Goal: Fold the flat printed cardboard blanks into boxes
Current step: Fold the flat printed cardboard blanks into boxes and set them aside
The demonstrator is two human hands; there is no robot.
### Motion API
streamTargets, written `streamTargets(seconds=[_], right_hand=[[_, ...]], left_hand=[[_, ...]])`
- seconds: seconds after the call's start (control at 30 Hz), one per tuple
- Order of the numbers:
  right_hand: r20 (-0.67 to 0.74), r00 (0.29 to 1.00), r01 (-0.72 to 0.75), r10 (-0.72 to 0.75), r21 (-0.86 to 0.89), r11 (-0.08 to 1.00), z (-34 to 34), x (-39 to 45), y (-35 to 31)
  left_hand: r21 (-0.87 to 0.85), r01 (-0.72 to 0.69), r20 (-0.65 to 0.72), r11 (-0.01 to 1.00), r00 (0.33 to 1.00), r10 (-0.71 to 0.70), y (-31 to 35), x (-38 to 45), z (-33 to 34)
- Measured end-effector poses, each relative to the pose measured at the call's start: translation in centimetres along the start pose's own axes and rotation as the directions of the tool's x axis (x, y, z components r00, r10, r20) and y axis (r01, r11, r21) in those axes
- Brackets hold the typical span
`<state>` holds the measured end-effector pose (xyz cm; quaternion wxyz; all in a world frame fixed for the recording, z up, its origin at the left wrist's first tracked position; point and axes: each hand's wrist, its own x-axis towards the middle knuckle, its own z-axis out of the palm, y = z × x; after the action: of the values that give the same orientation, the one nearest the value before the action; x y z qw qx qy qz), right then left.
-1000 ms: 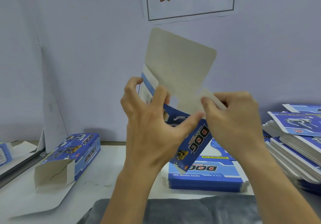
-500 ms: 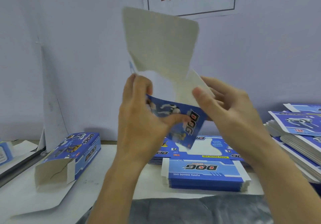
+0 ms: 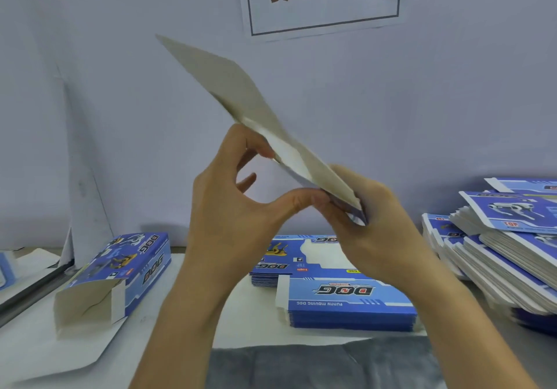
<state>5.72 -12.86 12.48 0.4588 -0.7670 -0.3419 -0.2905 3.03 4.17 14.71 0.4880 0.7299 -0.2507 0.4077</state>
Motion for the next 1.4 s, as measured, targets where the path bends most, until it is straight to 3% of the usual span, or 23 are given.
streamTargets(seconds=[0.07,0.17,0.23,0.3,0.43,0.57,0.73,0.87,1.0,1.1,1.2,1.3,1.4], right_hand=[[-0.006,0.999,-0.053,0.053,-0.034,0.998,0.4,0.1,-0.1],[-0.003,0.983,-0.185,0.186,0.053,0.981,0.5,0.2,-0.6],[0.007,0.972,-0.232,0.233,0.124,0.965,0.1,0.2,-1.1],[0.071,0.968,-0.248,0.239,0.180,0.952,-0.3,0.0,-1.5],[0.101,0.975,-0.217,0.196,0.277,0.936,-0.3,0.0,-1.8],[0.024,0.989,-0.140,0.143,0.424,0.895,-0.1,0.0,-1.3],[-0.042,0.990,-0.103,0.136,0.452,0.886,0.4,0.2,-0.9],[-0.079,0.974,-0.149,0.212,0.480,0.865,0.4,0.1,0.0],[-0.002,0.965,-0.213,0.263,0.581,0.785,0.2,-0.2,0.8],[0.073,0.967,-0.243,0.244,0.543,0.803,0.2,-0.2,0.9],[-0.053,0.958,-0.214,0.281,0.519,0.828,0.8,0.0,1.2],[-0.148,0.919,-0.241,0.366,0.524,0.817,0.7,-0.3,2.1],[-0.041,0.916,-0.300,0.398,0.587,0.752,-0.1,-0.6,2.5]], left_hand=[[0.054,0.004,-0.007,0.999,1.000,-0.004,-0.1,0.0,0.2],[-0.008,0.030,-0.062,1.000,0.998,-0.030,-0.7,-0.1,0.2],[-0.072,0.131,-0.140,0.989,0.980,-0.140,-1.3,-0.1,-0.1],[-0.192,0.218,-0.129,0.957,0.961,-0.245,-1.7,-0.1,-0.5],[-0.222,0.258,-0.027,0.940,0.962,-0.271,-2.3,-0.4,-0.3],[-0.258,0.253,0.000,0.932,0.965,-0.262,-2.2,-0.6,0.4],[-0.355,0.209,0.131,0.911,0.976,-0.172,-1.3,-0.8,1.2],[-0.309,0.171,0.088,0.935,0.985,-0.151,-1.5,-0.8,1.7],[-0.254,0.162,0.008,0.954,0.986,-0.165,-2.1,-0.7,2.0],[-0.192,0.205,-0.061,0.960,0.973,-0.221,-2.3,-0.6,1.6],[-0.183,0.196,-0.119,0.963,0.968,-0.219,-2.2,-0.6,1.6],[-0.167,0.187,-0.052,0.968,0.979,-0.198,-2.2,-0.8,2.3],[-0.162,0.262,0.048,0.951,0.965,-0.257,-2.1,-0.7,2.5]])
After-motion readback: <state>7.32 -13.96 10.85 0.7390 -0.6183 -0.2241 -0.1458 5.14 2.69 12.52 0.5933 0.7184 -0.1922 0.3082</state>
